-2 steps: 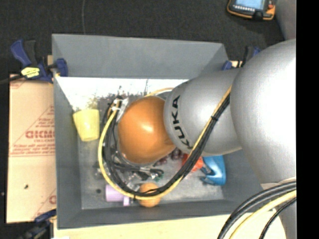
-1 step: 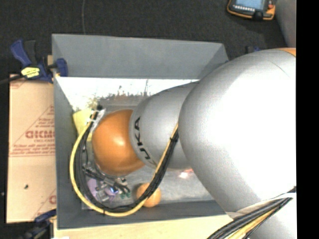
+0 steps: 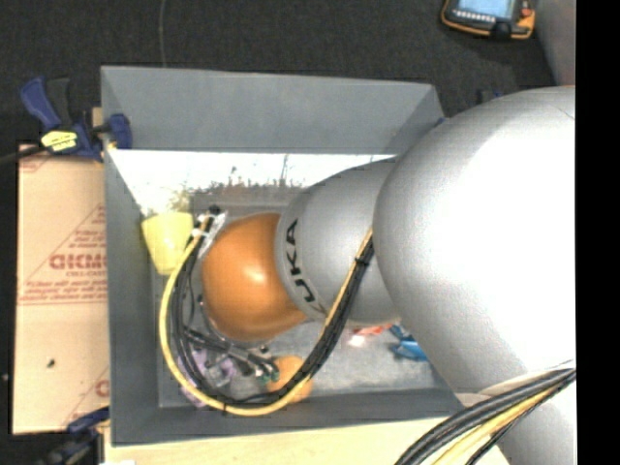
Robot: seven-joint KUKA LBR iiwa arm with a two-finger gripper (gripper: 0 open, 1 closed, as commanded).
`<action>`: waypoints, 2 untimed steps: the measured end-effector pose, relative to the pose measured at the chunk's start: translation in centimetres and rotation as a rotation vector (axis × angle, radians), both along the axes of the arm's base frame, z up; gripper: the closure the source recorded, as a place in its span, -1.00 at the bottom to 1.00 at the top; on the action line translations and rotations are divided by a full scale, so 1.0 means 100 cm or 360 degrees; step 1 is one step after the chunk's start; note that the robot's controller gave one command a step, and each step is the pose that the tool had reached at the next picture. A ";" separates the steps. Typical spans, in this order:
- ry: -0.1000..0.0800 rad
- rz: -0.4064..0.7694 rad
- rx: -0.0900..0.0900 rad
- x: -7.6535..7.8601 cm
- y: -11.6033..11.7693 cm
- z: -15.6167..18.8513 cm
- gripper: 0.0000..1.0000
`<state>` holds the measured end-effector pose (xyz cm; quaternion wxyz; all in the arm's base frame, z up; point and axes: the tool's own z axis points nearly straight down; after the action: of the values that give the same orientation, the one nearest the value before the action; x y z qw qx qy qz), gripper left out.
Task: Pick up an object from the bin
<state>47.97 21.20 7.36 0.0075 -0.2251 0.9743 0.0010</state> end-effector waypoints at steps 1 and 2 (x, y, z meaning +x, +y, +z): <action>0.0000 -0.0002 0.0000 0.000 0.000 0.000 1.00; 0.0011 -0.0004 -0.0005 -0.002 -0.001 0.018 1.00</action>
Offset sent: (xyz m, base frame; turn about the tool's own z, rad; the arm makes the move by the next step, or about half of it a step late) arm 0.0001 0.0003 0.0468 0.0004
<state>47.72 21.09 9.18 0.0037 -0.2239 0.9746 0.0003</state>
